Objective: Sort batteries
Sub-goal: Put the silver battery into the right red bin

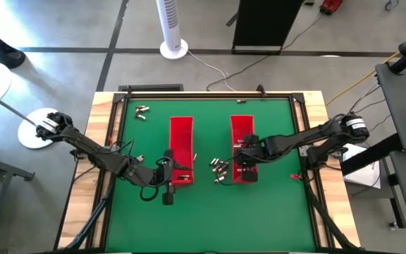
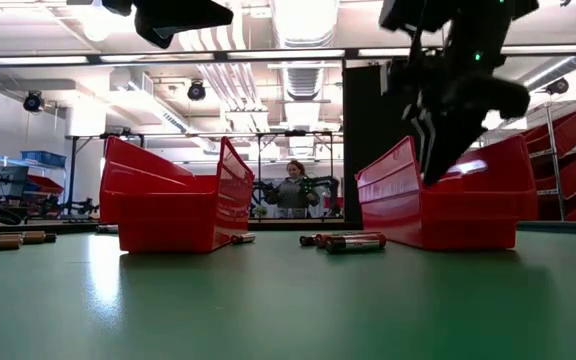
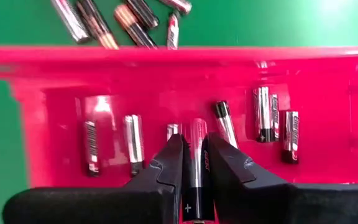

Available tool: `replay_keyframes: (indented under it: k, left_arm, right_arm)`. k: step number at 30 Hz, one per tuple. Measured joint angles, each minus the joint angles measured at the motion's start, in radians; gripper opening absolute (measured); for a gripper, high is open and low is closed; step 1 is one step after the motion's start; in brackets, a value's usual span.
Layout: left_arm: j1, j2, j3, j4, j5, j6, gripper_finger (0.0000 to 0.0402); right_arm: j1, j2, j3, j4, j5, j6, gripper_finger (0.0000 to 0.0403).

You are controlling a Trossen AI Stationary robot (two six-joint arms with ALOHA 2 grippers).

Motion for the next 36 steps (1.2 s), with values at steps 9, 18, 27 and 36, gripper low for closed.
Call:
replay_keyframes:
  k: [9, 18, 27, 36]
  left_arm:
    - [0.0, 0.0, 0.0, 0.0, 0.0, 0.0, 0.021]
    - [0.001, 0.0, 0.0, 0.0, 0.0, 0.0, 0.021]
    - [0.001, 0.0, 0.0, -0.001, 0.0, 0.0, 0.021]
    - [0.001, 0.0, 0.0, -0.001, 0.0, 0.0, 0.021]
  right_arm:
    - [-0.062, 0.09, -0.022, 0.057, -0.052, -0.089, 0.0044]
    - [-0.095, 0.157, -0.022, 0.085, -0.079, -0.102, 0.0047]
    - [-0.097, 0.188, -0.021, 0.16, -0.094, -0.089, 0.0047]
    - [-0.102, 0.189, -0.021, 0.168, -0.098, -0.078, 0.0052]
